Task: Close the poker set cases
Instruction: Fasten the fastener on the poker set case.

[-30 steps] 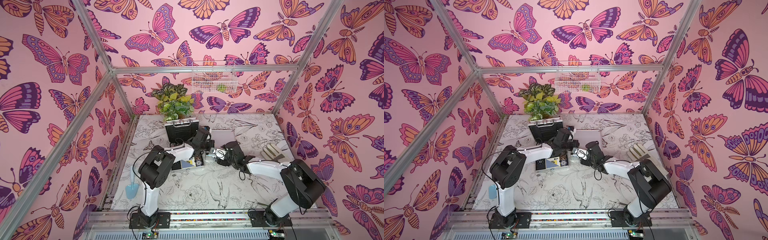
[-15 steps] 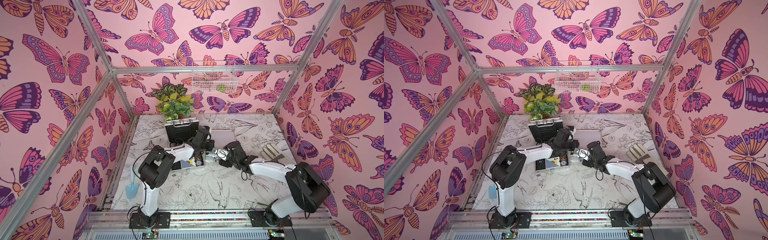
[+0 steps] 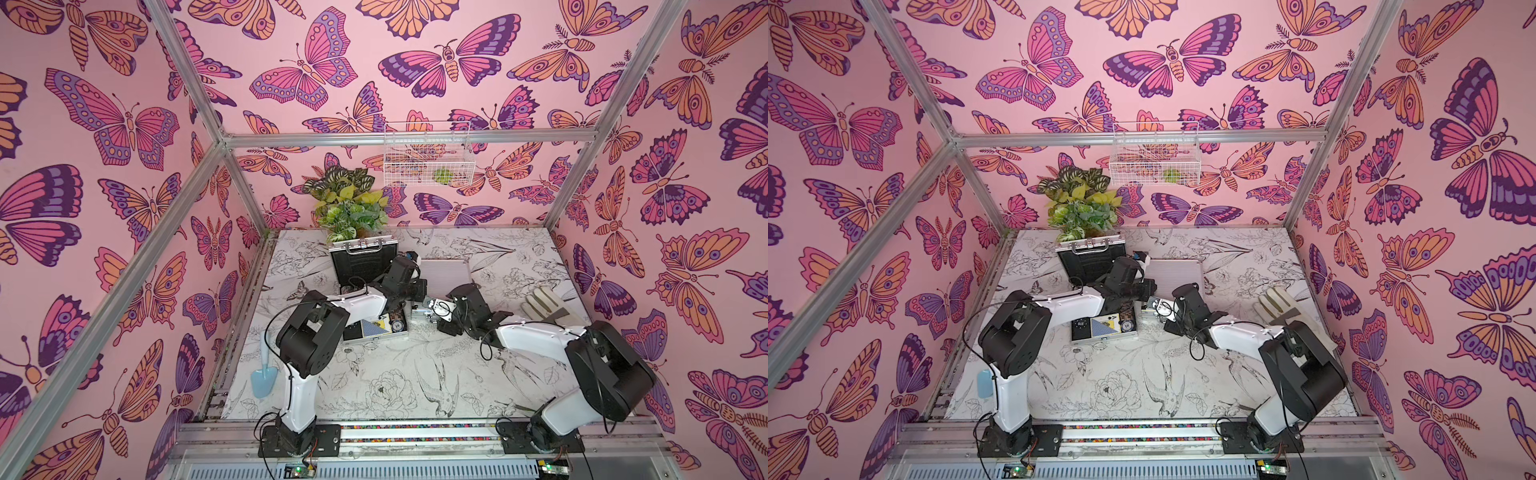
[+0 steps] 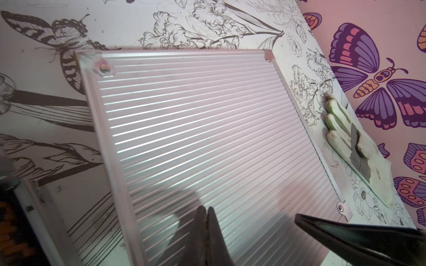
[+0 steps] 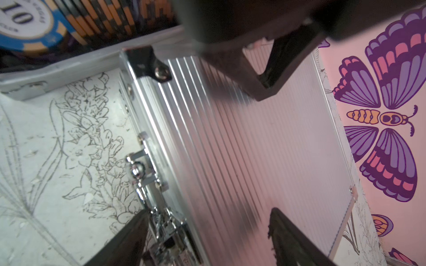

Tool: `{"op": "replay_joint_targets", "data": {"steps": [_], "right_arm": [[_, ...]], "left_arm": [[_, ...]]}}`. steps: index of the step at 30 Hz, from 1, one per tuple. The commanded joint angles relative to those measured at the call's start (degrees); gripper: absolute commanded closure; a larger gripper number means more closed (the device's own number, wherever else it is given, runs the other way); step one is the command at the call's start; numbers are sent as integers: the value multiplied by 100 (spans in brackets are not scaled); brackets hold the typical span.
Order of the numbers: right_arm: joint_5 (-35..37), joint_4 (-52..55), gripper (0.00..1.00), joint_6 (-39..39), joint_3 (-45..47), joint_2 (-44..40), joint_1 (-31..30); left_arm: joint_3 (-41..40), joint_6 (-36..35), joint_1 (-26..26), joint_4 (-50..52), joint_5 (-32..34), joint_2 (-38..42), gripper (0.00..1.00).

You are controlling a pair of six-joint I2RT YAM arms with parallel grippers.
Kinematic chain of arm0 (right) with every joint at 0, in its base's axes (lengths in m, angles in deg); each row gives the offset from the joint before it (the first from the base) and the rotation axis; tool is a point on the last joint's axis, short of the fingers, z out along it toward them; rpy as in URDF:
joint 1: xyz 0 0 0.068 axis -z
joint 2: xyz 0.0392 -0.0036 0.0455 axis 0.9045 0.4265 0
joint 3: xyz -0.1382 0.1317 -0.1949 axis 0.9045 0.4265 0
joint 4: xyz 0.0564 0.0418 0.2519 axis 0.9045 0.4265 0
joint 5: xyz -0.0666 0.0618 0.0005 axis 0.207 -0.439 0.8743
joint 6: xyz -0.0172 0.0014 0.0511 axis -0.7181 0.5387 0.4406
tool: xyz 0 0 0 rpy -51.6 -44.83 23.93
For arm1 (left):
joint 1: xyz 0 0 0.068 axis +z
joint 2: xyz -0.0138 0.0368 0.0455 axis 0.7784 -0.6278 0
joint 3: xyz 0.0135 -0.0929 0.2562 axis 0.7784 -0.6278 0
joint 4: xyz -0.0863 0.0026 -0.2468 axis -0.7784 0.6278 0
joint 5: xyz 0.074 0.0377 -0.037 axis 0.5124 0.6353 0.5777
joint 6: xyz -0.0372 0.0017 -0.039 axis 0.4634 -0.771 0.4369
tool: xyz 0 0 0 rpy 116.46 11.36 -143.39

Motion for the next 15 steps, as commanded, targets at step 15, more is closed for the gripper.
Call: {"op": "replay_joint_targets", "data": {"steps": [15], "right_arm": [[971, 342, 21, -399, 35, 405, -25]], "left_arm": [[-427, -4, -58, 1476, 5, -349, 100]]}}
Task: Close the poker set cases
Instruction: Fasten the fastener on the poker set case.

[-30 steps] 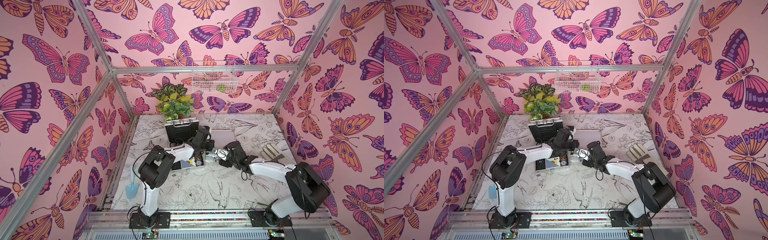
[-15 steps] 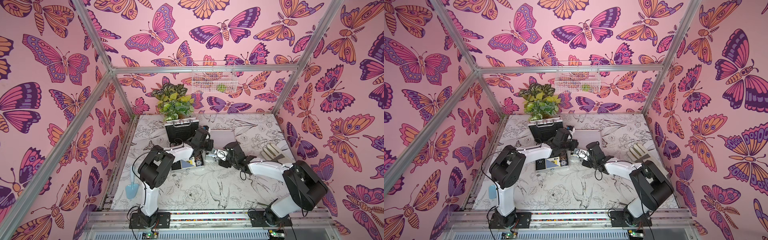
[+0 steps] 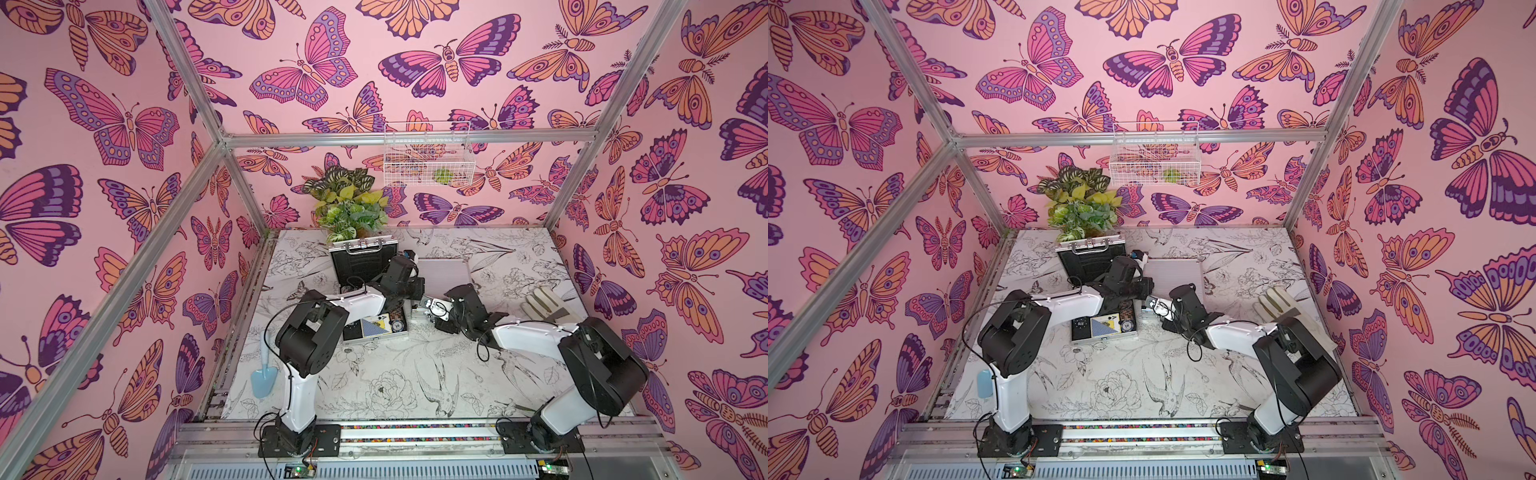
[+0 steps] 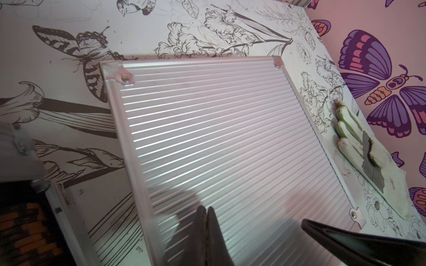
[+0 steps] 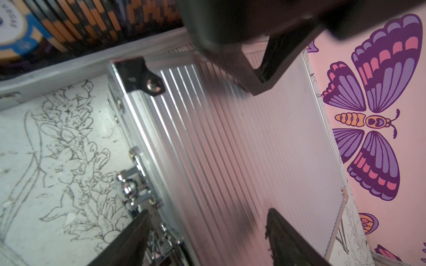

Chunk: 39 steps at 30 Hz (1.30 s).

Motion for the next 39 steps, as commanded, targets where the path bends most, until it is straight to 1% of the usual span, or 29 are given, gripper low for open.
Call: {"op": "replay_joint_targets", "data": {"steps": [1, 6, 15, 22, 26, 28, 33, 39], "right_arm": [[685, 620, 22, -359, 36, 259, 65], [651, 809, 24, -593, -65, 276, 87], [292, 1297, 30, -951, -381, 356, 222], [25, 1414, 32, -1174, -454, 330, 299], [-56, 1483, 29, -1072, -492, 295, 285], [53, 1334, 28, -1010, -399, 276, 283], [746, 511, 26, -996, -51, 386, 264], [1048, 27, 26, -1091, -16, 690, 279]], "left_arm": [[-420, 32, -108, 1535, -153, -348, 100], [-438, 32, -95, 1525, -157, -342, 100], [-447, 24, -74, 1514, -148, -347, 100], [-438, 17, -60, 1508, -148, -351, 100], [-438, 15, -51, 1508, -157, -351, 100], [-435, 15, -51, 1507, -157, -353, 100], [-455, 2, -52, 1508, -157, -348, 100], [-460, 6, -51, 1491, -166, -364, 100]]}}
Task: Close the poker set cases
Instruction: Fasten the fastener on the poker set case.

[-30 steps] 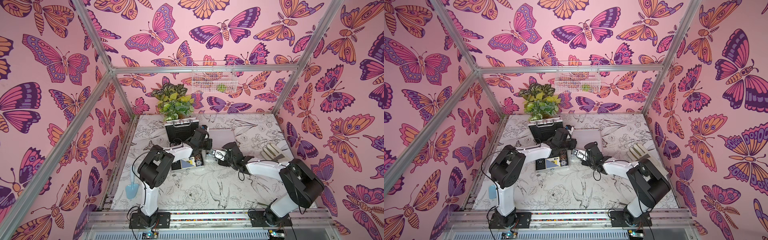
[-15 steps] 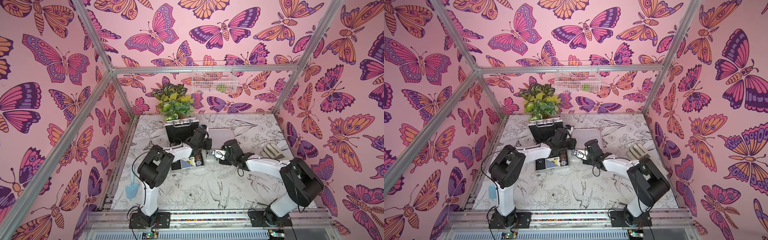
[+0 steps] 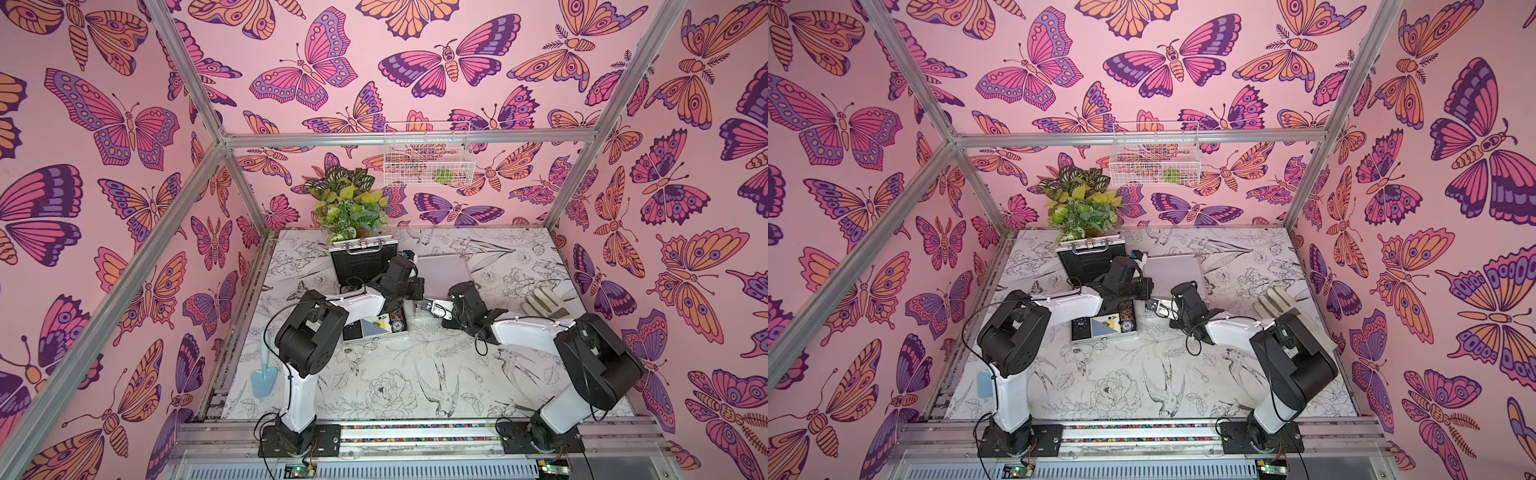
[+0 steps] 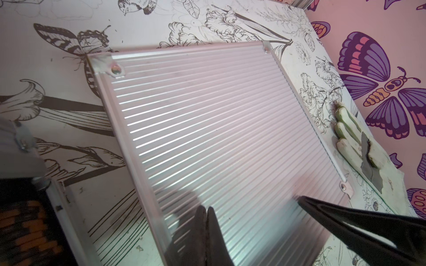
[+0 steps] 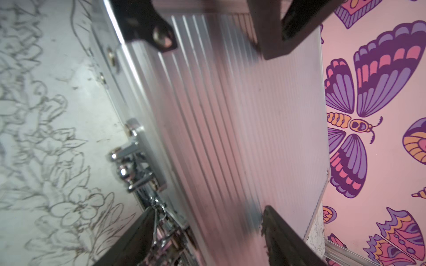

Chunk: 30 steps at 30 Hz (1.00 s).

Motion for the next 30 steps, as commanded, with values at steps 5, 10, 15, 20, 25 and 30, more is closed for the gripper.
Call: {"op": "replay_joint_targets", "data": {"steps": [5, 10, 15, 20, 25, 30], "right_arm": [[514, 151, 31, -138, 42, 545, 102], [198, 533, 34, -268, -64, 446, 175], [-306, 925, 40, -363, -266, 276, 307], [-754, 1400, 53, -422, -595, 257, 402], [-1001, 1733, 69, -507, -819, 299, 464], [-1148, 2049, 86, -599, -1058, 334, 502]], "left_arm": [[-405, -16, -63, 1528, -140, -373, 100], [-408, -26, -53, 1524, -140, -380, 100], [-406, -25, -53, 1524, -145, -384, 100], [-431, -16, -53, 1499, -148, -389, 100], [-449, -25, -53, 1488, -157, -388, 100], [-467, -29, -54, 1461, -166, -378, 100]]}}
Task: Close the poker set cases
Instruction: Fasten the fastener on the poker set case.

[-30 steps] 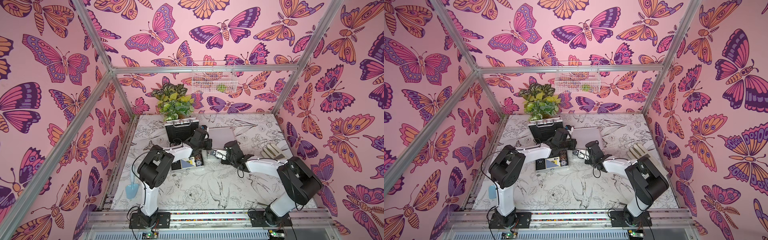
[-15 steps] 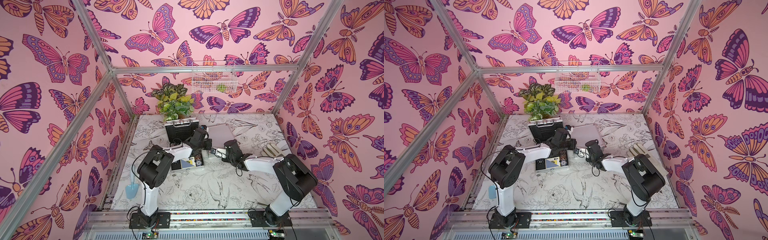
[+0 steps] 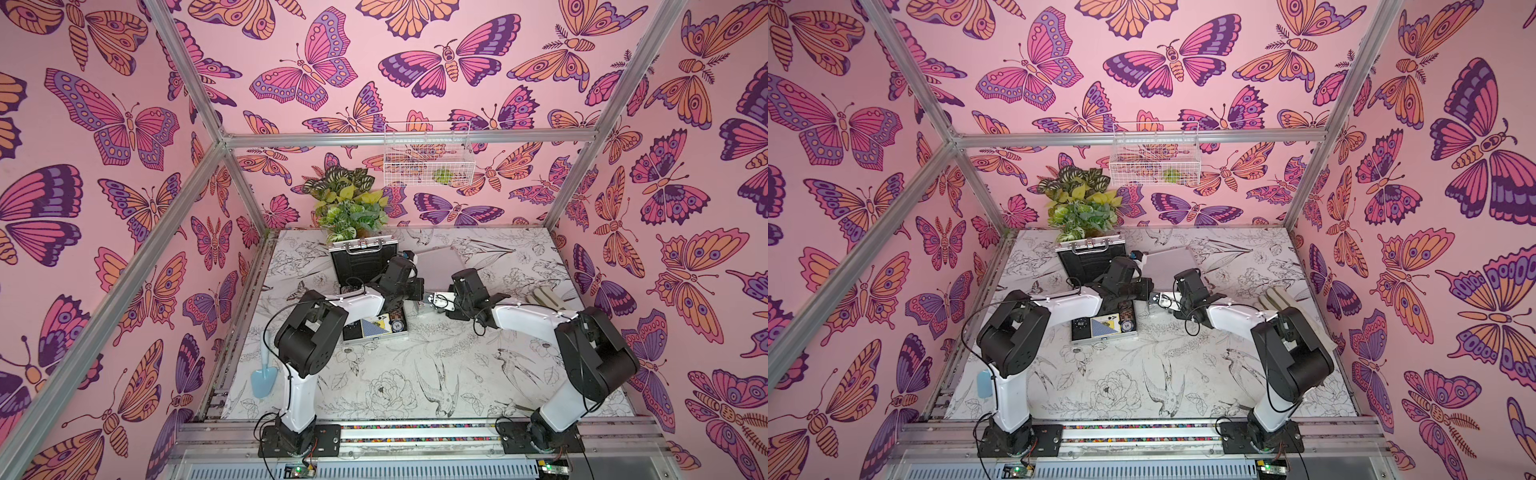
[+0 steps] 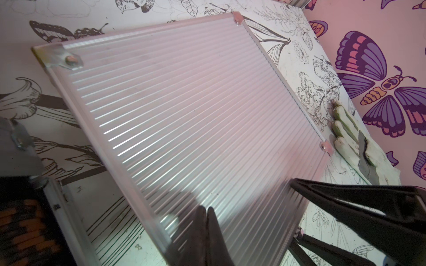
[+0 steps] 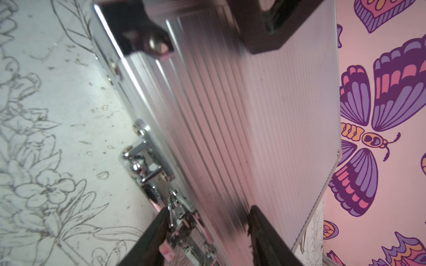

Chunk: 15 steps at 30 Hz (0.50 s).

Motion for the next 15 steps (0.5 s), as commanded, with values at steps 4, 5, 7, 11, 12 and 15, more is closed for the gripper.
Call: {"op": "replay_joint_targets", "data": {"steps": [4, 5, 7, 11, 12, 15], "right_arm": [[-403, 790, 95, -95, -248, 159, 73], [-418, 831, 96, -115, -288, 155, 82], [-485, 910, 100, -119, -368, 171, 99], [-616, 1061, 100, -176, -511, 221, 148], [-644, 1106, 100, -182, -552, 238, 161], [-699, 1294, 100, -263, -701, 302, 220]], "left_arm": [[-436, -33, -69, 1488, -113, -384, 100], [-436, -33, -69, 1490, -105, -390, 100], [-445, -34, -69, 1480, -105, -380, 100], [-458, -25, -69, 1486, -113, -366, 100], [-463, -25, -69, 1470, -113, -368, 100], [-471, -34, -69, 1477, -113, -354, 100]]}}
